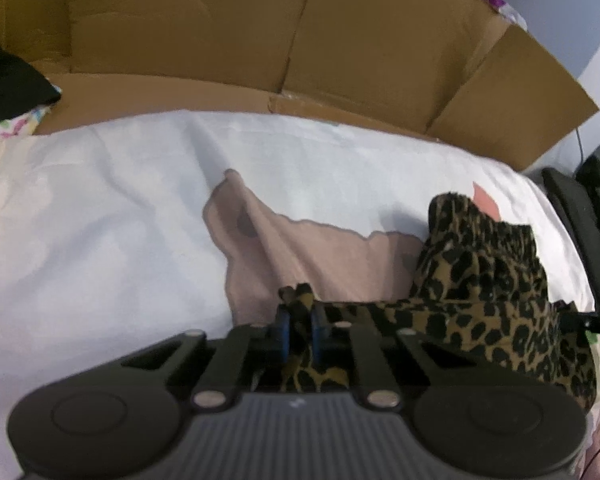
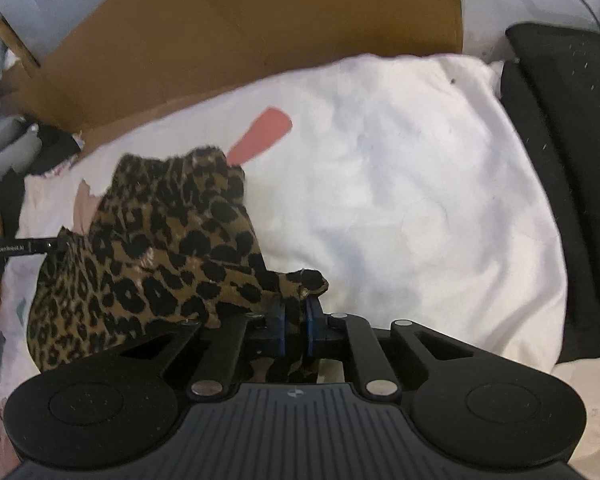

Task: Fold clothes
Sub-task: 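Close both grippers on the folded skirt edge and lift it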

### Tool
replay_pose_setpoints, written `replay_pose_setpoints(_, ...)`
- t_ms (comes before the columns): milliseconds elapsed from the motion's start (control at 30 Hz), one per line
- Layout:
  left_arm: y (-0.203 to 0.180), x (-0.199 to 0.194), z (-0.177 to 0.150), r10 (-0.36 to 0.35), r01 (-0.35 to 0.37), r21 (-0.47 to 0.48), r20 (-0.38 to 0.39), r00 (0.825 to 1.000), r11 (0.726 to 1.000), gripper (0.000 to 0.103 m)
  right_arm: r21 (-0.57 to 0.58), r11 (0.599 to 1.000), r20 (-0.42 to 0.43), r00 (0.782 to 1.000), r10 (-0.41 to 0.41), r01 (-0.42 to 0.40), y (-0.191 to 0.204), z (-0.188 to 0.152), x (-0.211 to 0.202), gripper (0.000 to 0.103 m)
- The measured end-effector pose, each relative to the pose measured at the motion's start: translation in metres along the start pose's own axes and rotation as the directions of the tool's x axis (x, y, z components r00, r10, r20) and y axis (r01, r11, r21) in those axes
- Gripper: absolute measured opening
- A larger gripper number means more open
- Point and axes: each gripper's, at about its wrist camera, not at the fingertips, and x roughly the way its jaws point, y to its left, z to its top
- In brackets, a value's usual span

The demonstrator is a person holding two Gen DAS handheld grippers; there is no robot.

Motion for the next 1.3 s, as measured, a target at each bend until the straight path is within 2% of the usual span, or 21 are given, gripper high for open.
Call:
replay_pose_setpoints(200,0.001,-0.029,0.002,-0.007,0.009,-0.03,0.064,0.998,0.999,0.009,0.034,0.999,0.056,0.998,0.02,-0.022,0.0,0.003,-0.021,0.007)
replay_pose_setpoints(567,-0.012,-0.067,0.027,-0.02,0.022,-0.014,0.159,0.987,1.0,0.009,0.048,0.998,0.143,0.989,0.04,-0.047,0.007,0.008,-0.056,0.006)
replay_pose_setpoints(800,-0.021,-0.057,0.054,-0.01,0.01,0.001,0.186,0.983,1.0,0.009,0.079,0.996,0.159,0.987,0.032,-0.045,0.001,0.021,-0.054,0.006)
replay_pose_setpoints(1300,-0.014,-0.012,0.079,0.024,-0.023,-0.006,0.128,0.992,1.0,0.009,0.112,0.993,0.109,0.994,0.017,-0.029,-0.013,0.049,-0.02,0.006)
